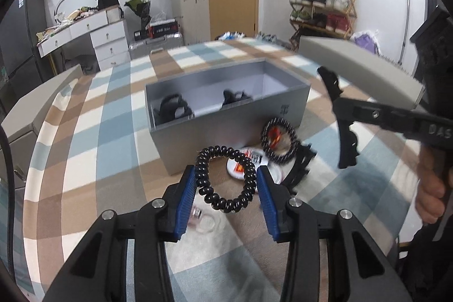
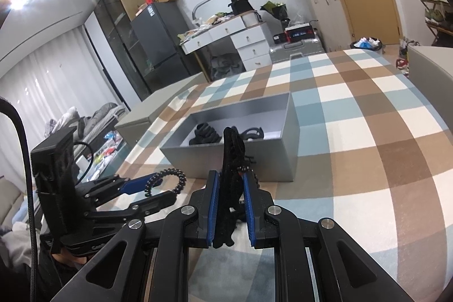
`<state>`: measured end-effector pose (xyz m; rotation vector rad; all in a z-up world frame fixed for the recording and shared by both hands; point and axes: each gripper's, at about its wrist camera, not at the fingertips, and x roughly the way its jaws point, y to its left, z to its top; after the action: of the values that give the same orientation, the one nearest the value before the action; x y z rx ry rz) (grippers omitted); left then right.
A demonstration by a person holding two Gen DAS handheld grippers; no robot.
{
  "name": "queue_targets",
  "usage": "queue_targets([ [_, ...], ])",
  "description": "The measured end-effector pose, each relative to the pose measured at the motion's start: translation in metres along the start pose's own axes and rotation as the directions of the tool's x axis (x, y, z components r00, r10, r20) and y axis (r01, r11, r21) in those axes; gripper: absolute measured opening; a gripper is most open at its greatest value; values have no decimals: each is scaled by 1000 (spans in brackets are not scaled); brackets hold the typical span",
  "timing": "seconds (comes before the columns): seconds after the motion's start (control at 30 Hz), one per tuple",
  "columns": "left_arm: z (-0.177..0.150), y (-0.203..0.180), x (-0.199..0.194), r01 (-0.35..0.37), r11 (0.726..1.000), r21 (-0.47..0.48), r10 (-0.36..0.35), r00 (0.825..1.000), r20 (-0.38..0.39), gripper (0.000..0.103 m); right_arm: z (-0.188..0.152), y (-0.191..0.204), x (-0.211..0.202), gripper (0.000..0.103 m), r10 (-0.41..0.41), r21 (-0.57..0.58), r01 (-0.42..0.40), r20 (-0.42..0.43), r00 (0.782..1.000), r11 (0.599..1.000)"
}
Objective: Organize jewelry
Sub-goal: 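Lift the claw clip with the right tool while the left tool lifts the black hair tie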
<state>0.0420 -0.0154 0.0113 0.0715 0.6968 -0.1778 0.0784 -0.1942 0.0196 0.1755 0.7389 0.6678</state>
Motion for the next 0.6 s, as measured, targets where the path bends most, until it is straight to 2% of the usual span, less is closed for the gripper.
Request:
queue_targets([
  [0.37,20,20,-8,10,995,-100,-1,996,84,37,35,3,-3,16,3,16,-4,61,998,1000],
  [0.6,42,28,-13,-31,994,-108,47,987,152,37,61,7,1,16,6,7,-7,100,995,1000],
])
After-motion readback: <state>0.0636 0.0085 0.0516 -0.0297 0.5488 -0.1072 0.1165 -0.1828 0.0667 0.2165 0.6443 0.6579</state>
